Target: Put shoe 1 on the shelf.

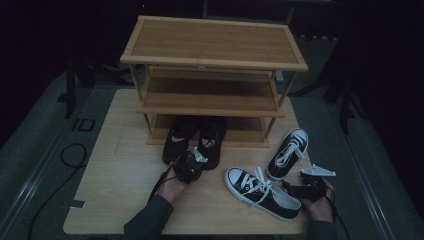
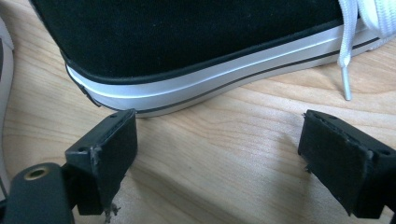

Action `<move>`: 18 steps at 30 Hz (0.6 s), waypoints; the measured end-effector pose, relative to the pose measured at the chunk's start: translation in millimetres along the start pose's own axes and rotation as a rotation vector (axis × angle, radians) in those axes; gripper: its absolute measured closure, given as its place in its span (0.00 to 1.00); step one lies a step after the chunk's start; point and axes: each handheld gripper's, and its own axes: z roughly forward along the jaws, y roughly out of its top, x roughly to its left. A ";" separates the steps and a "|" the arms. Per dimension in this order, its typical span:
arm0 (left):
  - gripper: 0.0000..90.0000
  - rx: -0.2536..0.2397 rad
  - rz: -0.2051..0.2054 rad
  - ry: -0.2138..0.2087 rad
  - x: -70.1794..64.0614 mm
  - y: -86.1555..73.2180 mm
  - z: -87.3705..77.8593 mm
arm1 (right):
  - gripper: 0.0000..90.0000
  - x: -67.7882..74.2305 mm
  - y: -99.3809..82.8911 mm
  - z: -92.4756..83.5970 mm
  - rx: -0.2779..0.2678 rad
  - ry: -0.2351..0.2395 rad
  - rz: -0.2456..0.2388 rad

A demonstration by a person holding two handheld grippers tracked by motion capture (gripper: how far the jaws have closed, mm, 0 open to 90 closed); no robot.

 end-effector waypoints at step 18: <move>0.99 0.027 -0.053 0.074 11.6 21.6 15.4 | 0.13 -0.1 0.0 0.0 0.000 0.000 0.000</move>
